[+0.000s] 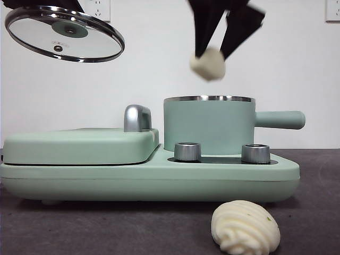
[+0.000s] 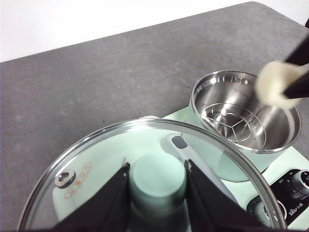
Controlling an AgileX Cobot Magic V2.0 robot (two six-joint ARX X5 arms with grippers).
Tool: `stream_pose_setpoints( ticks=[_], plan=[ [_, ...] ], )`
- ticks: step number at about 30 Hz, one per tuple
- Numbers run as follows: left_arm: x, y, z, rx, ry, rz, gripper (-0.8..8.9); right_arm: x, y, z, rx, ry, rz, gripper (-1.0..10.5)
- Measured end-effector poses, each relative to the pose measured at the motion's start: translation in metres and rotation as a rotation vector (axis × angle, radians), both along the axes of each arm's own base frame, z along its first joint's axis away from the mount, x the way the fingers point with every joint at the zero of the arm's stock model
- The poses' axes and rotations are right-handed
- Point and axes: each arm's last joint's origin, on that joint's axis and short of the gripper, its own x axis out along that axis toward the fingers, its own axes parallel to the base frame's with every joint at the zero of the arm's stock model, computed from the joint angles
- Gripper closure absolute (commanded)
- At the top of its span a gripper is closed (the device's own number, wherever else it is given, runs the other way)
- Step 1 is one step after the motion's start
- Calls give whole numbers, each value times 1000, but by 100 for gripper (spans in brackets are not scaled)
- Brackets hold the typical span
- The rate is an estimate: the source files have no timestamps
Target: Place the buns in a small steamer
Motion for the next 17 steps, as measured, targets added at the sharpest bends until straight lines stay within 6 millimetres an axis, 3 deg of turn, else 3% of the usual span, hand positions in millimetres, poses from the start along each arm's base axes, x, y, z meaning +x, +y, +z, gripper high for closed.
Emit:
stream_pose_setpoints(
  ticks=[6, 13, 17],
  plan=[
    [0, 0, 0, -1, -2, 0, 803, 31, 13, -35, -30, 28, 9, 676],
    [1, 0, 3, -13, -35, 0, 803, 51, 23, -67, -58, 53, 18, 675],
    [1, -1, 4, -14, -39, 0, 803, 56, 26, -73, -59, 42, 21, 576]
  ],
)
